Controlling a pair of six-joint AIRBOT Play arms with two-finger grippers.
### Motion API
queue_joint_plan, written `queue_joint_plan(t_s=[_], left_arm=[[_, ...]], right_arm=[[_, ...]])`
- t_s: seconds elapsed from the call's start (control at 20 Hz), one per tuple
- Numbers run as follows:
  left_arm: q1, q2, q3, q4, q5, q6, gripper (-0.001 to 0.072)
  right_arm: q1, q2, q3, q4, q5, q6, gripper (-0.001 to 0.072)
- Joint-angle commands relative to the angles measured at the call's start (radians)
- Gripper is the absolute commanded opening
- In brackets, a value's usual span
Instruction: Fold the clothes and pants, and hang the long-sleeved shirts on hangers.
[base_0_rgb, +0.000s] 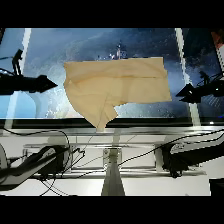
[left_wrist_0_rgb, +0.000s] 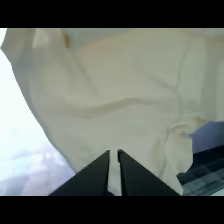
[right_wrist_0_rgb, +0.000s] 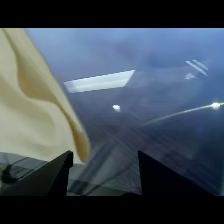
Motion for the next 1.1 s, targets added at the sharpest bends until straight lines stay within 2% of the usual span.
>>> queue_joint_plan(t_s=[0.0, 0.1, 0.2, 0.3, 0.55, 0.6, 0.7, 0.75, 0.85, 1.05], left_arm=[[0.009, 0.098, -0.206, 0.002, 0.063, 0.006, 0.0580], [0.008, 0.097, -0.276, -0.001, 0.085, 0.006, 0.0592], [0.008, 0.097, -0.335, -0.025, 0.110, 0.007, 0.0592], [0.008, 0.097, -0.384, -0.039, 0.126, 0.007, 0.0592], [-0.039, 0.097, -0.485, -0.043, 0.205, 0.007, 0.0592], [-0.066, 0.097, -0.500, -0.043, 0.230, 0.006, 0.0590], [-0.130, 0.092, -0.521, -0.066, 0.279, 0.006, 0.0590], [-0.166, 0.080, -0.523, -0.092, 0.302, 0.006, 0.0589], [-0.233, 0.042, -0.523, -0.164, 0.344, 0.006, 0.0509], [-0.362, -0.073, -0.523, -0.265, 0.351, 0.007, 0.0496]], right_arm=[[-0.021, -0.001, -0.146, 0.196, -0.099, -0.121, 0.0446], [-0.015, -0.001, -0.160, 0.291, -0.108, -0.180, 0.0446], [-0.016, -0.001, -0.160, 0.320, -0.103, -0.184, 0.0438], [-0.016, -0.001, -0.160, 0.297, -0.076, -0.183, 0.0365], [-0.016, -0.001, -0.160, 0.206, 0.005, -0.183, 0.0363], [-0.015, -0.001, -0.160, 0.208, 0.006, -0.184, 0.0292], [-0.016, -0.001, -0.160, 0.210, 0.002, -0.191, 0.0020], [-0.016, 0.000, -0.160, 0.214, 0.001, -0.192, 0.0013], [-0.016, -0.001, -0.160, 0.218, 0.000, -0.192, 0.0013], [-0.016, -0.001, -0.160, 0.219, 0.000, -0.192, 0.0013]])
